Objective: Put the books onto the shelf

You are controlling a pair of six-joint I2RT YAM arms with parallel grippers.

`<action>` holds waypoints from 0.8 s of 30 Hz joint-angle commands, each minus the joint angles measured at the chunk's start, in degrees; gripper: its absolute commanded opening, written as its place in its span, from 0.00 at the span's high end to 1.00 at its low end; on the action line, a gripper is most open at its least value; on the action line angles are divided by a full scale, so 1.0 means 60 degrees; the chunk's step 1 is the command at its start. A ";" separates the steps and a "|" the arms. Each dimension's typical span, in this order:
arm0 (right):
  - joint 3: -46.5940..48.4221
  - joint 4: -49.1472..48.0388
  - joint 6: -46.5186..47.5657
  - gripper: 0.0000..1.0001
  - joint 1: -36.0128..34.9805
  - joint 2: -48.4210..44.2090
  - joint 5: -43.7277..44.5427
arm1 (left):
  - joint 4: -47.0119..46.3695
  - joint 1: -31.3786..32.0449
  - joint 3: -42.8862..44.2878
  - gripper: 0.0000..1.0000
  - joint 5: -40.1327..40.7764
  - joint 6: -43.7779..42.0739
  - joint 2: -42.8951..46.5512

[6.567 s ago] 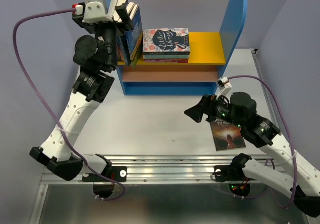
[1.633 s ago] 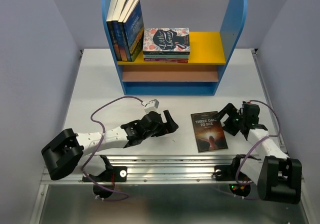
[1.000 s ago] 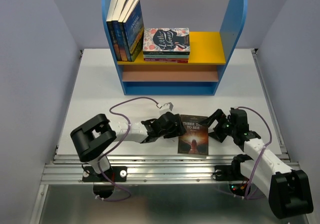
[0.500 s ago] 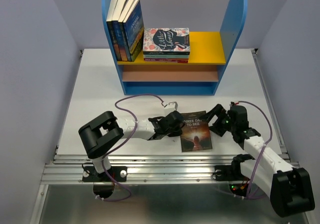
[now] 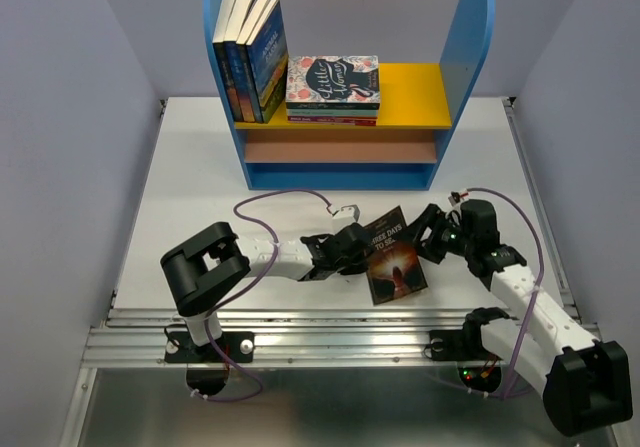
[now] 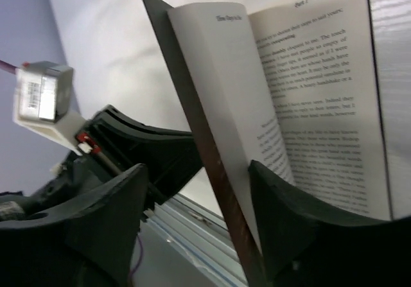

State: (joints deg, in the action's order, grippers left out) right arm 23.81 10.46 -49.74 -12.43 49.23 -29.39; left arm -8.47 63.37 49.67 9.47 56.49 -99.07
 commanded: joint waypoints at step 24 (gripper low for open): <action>-0.0365 0.0895 0.1844 0.75 -0.0229 0.0775 -0.0918 | -0.0478 0.0307 -0.0251 0.86 -0.0349 0.0312 0.0148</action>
State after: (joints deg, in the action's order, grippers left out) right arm 21.50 21.37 -37.93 -12.86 54.98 -30.76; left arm -9.69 64.01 49.21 8.95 57.58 -99.04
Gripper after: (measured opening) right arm 0.324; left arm 0.138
